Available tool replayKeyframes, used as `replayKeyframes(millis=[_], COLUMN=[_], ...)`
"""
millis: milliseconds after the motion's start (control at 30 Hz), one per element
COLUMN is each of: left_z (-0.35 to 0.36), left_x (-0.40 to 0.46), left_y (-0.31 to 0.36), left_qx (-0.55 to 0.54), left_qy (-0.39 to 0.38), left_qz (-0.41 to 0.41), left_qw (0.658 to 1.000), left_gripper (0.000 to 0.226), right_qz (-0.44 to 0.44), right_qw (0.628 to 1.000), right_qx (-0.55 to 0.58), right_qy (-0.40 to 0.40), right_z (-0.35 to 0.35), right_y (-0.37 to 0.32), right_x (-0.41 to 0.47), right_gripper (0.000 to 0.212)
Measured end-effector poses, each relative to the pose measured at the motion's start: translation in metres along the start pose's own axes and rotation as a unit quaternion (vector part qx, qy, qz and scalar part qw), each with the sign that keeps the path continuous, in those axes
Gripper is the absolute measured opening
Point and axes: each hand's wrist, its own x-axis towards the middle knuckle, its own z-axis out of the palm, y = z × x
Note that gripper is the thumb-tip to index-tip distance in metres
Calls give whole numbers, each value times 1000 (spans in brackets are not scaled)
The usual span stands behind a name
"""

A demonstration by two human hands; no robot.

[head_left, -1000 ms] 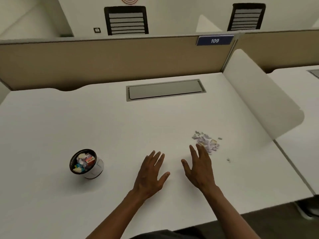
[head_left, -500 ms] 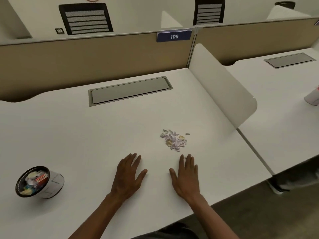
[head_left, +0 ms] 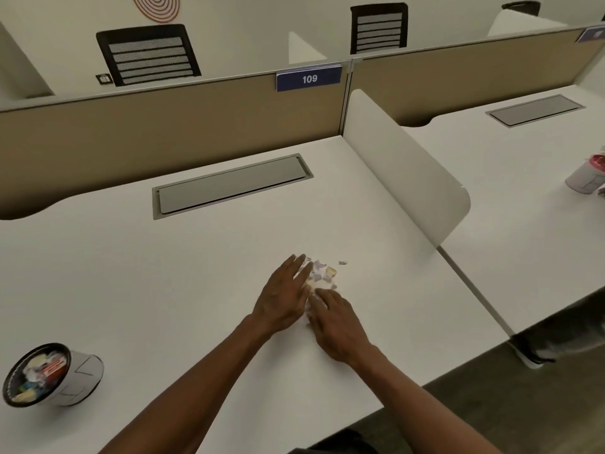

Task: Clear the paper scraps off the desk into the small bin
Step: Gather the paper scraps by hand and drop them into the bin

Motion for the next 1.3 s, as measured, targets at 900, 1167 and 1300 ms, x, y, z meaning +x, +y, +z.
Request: replayKeyframes(millis=[900, 1167, 1300], left_z=[-1, 12, 7], left_x=[7, -9, -13], left_y=[-6, 10, 11], left_qx=[-84, -122, -131], left_qy=[30, -5, -28], left_qz=[-78, -108, -98], left_qw=[993, 987, 986], left_gripper=[47, 44, 59], right_qz=[54, -22, 63], right_qw=[994, 997, 996], right_qx=[80, 67, 63], right_qy=[46, -12, -28], right_z=[-36, -41, -57], right_y=[47, 41, 64], right_x=[39, 36, 24], right_gripper=[40, 46, 89])
